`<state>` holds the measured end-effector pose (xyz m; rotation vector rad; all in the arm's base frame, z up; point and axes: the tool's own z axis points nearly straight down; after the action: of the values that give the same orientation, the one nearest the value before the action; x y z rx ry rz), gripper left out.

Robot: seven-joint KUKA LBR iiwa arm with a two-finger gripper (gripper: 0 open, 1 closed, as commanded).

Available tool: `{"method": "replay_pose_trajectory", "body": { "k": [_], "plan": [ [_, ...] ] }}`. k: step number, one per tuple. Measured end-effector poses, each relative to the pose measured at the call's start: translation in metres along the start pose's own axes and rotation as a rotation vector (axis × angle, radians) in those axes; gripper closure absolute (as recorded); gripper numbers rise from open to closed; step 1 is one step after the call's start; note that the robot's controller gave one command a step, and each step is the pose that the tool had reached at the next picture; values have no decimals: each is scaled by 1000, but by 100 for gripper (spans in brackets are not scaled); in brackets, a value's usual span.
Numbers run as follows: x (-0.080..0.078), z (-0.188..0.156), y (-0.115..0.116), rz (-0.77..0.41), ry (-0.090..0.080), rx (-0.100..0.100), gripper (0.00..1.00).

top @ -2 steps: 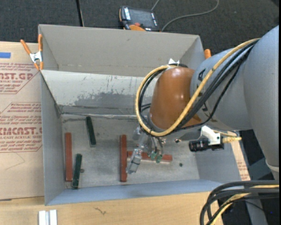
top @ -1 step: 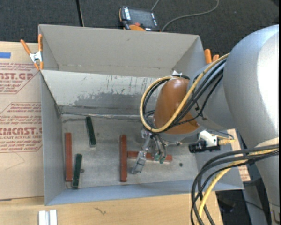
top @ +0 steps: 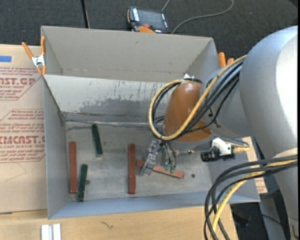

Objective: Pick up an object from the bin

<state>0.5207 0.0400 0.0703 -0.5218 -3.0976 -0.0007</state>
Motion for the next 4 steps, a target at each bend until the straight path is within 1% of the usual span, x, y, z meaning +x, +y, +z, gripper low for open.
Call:
{"method": "replay_pose_trajectory", "body": {
  "k": [1,2,3,4],
  "plan": [
    [-23,-134,1,-11,-9,-3,100],
    [-21,-130,1,-12,-2,0,0],
    [-39,-19,30,439,2,3,0],
    [-46,2,-5,464,1,4,0]
  ]
}}
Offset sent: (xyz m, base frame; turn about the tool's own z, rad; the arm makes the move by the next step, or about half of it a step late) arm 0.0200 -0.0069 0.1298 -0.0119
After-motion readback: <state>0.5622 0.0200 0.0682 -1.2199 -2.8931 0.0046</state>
